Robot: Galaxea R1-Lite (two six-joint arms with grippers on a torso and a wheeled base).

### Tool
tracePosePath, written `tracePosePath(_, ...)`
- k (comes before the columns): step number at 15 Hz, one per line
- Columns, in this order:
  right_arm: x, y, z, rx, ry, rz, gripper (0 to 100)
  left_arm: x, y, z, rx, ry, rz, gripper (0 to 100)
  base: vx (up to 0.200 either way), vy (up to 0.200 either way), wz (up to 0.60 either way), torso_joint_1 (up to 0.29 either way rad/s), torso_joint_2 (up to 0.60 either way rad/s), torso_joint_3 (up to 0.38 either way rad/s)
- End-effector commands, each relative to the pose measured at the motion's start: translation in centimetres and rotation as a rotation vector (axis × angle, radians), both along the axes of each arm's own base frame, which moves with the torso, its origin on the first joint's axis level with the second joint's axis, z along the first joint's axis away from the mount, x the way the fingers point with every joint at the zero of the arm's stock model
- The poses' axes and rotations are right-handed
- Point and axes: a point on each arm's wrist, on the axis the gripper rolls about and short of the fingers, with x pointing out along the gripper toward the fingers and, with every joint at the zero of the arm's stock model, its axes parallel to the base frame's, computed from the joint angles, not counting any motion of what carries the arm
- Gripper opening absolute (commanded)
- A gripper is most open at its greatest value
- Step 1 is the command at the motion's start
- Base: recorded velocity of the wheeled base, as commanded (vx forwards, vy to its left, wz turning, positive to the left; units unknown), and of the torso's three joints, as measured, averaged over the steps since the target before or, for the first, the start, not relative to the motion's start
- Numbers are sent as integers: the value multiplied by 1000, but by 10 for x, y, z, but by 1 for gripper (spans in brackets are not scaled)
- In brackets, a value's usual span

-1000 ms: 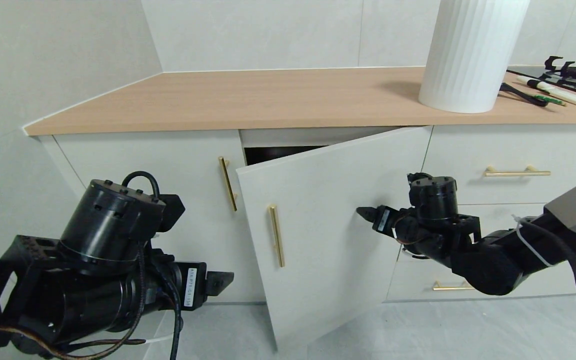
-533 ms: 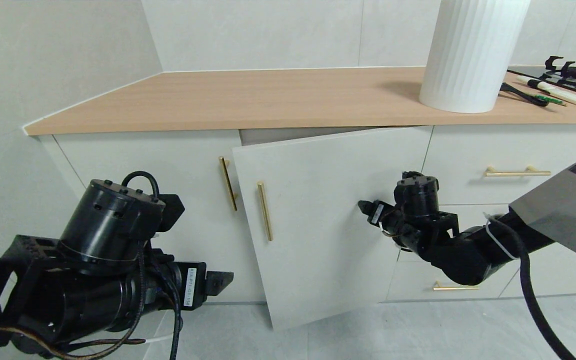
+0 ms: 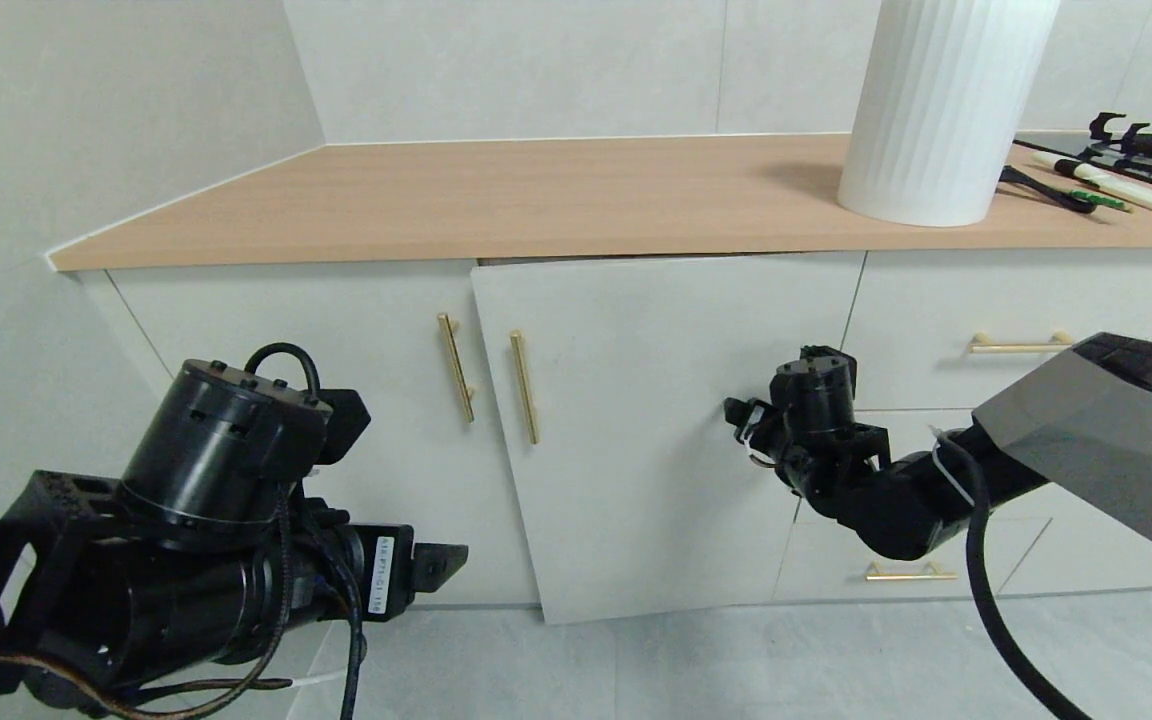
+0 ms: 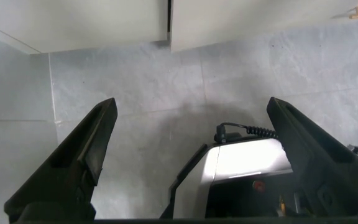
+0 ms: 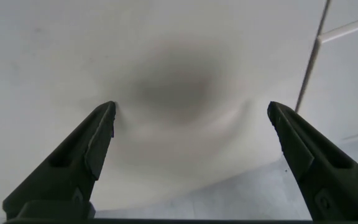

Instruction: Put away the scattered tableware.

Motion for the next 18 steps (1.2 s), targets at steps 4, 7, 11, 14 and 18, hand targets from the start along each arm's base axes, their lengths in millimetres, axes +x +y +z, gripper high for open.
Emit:
tracePosePath(4, 10, -2, -8, -13, -2, -46, 100, 0, 0, -1, 1, 3, 1, 100, 0, 0, 0, 0, 0, 0)
tracePosePath(7, 6, -3, -2, -7, -8, -37, 100, 0, 0, -1, 1, 3, 1, 100, 0, 0, 0, 0, 0, 0)
tracePosePath(11, -69, -18, 28, 93, 102, 368, 100, 0, 0, 0, 0, 2, 1, 100, 0, 0, 0, 0, 0, 0)
tracePosePath(14, -111, -36, 53, 165, 115, 663, 100, 0, 0, 0, -2, -1, 1, 100, 0, 0, 0, 0, 0, 0)
tracePosePath(18, -119, -44, 60, 24, 50, 578, 100, -10, 9, 15, -36, -62, 14, 100, 0, 0, 0, 0, 0, 0)
